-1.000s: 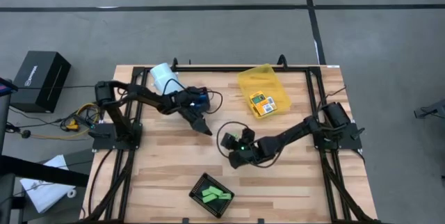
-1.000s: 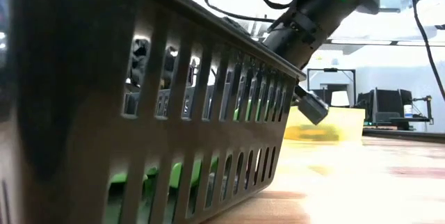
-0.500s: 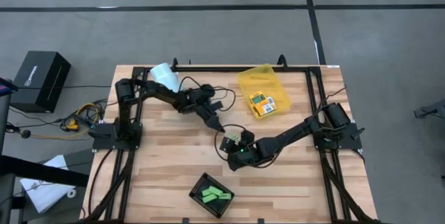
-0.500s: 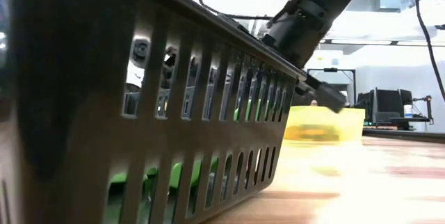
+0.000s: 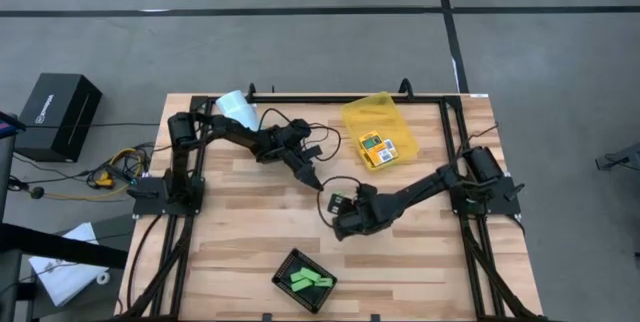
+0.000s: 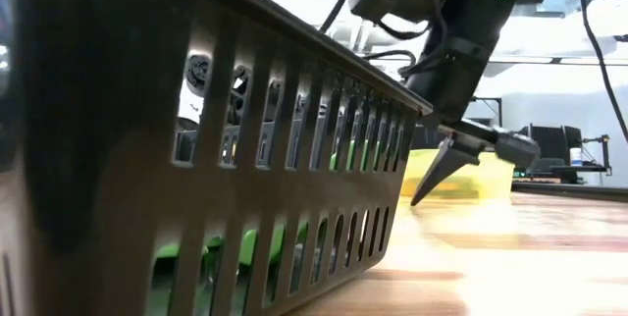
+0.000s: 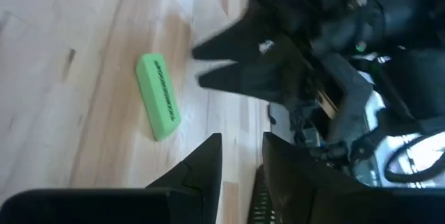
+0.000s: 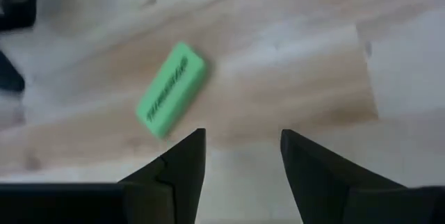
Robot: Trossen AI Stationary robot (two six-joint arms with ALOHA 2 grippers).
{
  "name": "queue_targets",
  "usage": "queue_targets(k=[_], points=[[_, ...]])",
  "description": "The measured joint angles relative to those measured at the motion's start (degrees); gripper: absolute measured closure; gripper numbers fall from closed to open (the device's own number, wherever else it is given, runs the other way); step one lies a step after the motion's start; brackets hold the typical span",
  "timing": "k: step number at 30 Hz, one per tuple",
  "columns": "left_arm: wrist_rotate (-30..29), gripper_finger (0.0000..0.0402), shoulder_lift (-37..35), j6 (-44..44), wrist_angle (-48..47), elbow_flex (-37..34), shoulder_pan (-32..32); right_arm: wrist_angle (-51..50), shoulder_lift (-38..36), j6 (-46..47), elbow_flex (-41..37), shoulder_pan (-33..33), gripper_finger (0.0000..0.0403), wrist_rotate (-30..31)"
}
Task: Pick & Place School Supplies
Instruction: Put the green eraser into the bottom black bin
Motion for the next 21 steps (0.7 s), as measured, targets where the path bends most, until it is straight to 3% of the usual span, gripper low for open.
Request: queue_targets(k=[11, 21], points=[[2.10, 0.0303, -0.02, 0.43, -0.37, 0.00, 3.50, 13.07, 4.24, 0.16, -1.62, -2.14, 0.0210, 6.66], [3.33, 0.0303, -0.09, 2.27, -3.08, 0.00, 4.36, 15.39, 5.07, 0.15, -1.59, -5.92, 0.0215, 9.47]])
